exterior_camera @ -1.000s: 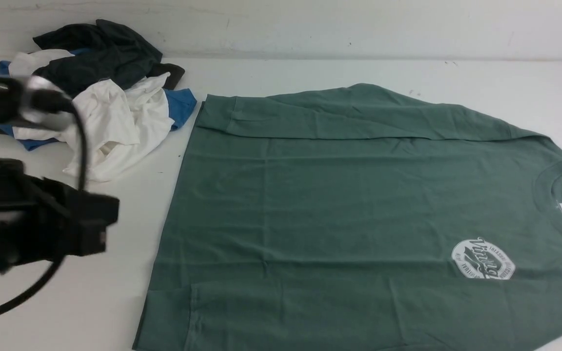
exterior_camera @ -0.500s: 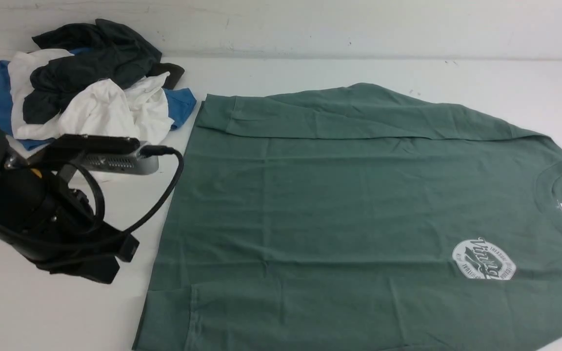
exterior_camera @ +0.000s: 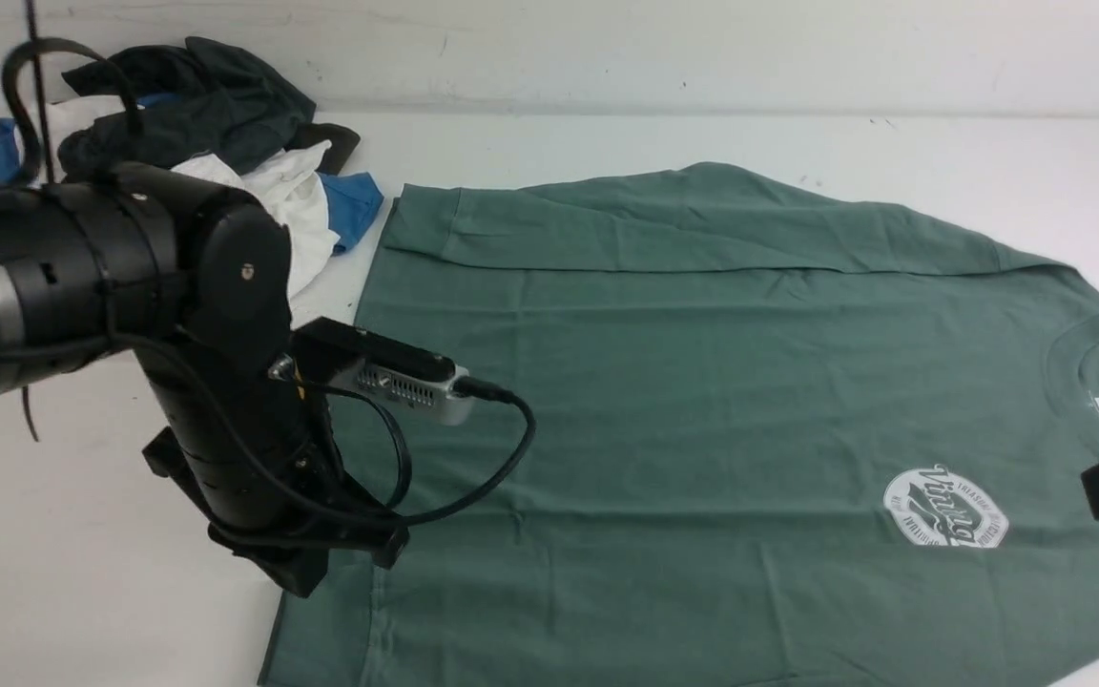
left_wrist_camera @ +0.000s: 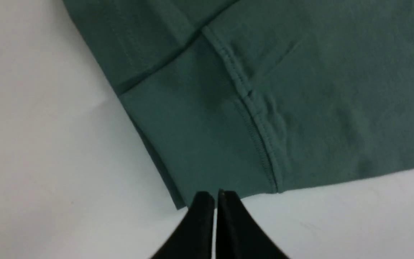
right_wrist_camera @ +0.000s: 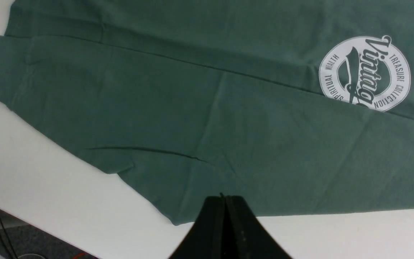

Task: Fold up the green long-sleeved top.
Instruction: Use the left arm to clamp the cuff closest to it

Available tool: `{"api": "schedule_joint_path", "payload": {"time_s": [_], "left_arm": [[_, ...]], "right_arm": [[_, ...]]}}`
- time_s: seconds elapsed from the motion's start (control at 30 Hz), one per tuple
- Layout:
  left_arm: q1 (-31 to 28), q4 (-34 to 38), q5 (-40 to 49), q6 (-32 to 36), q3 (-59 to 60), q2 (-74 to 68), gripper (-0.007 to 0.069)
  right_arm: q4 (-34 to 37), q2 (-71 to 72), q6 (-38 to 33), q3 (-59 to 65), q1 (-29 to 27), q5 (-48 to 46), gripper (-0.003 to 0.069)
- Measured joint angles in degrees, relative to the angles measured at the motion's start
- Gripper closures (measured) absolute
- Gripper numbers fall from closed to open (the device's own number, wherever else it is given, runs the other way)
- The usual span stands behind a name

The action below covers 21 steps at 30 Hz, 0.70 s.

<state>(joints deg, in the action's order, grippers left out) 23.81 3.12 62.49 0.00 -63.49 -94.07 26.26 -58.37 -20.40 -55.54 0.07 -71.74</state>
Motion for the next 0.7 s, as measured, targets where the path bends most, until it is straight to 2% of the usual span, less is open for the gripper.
{"api": "schedule_joint_path", "payload": {"time_s": [0.2, 0.33, 0.37, 0.47, 0.7], "left_arm": [[0.06, -3.91, -2.65, -7.94, -0.07, -3.06, 0.0529], [0.06, -5.78, -5.5, -11.19, -0.07, -4.75, 0.0398], [0.06, -5.78, -5.57, -11.19, -0.07, -4.82, 0.0392], [0.06, -5.83, -7.11, -11.73, -0.1, -6.42, 0.0309], [0.06, -5.83, -7.52, -12.34, -0.1, -10.38, 0.0288]], "right_arm": [[0.28, 0.0, -0.27, 0.0, 0.0, 0.0, 0.0673], [0.28, 0.0, -0.32, 0.0, 0.0, 0.0, 0.0673], [0.28, 0.0, -0.32, 0.0, 0.0, 0.0, 0.0673], [0.34, 0.0, -0.32, 0.0, 0.0, 0.0, 0.0673], [0.48, 0.0, -0.32, 0.0, 0.0, 0.0, 0.0673]]}}
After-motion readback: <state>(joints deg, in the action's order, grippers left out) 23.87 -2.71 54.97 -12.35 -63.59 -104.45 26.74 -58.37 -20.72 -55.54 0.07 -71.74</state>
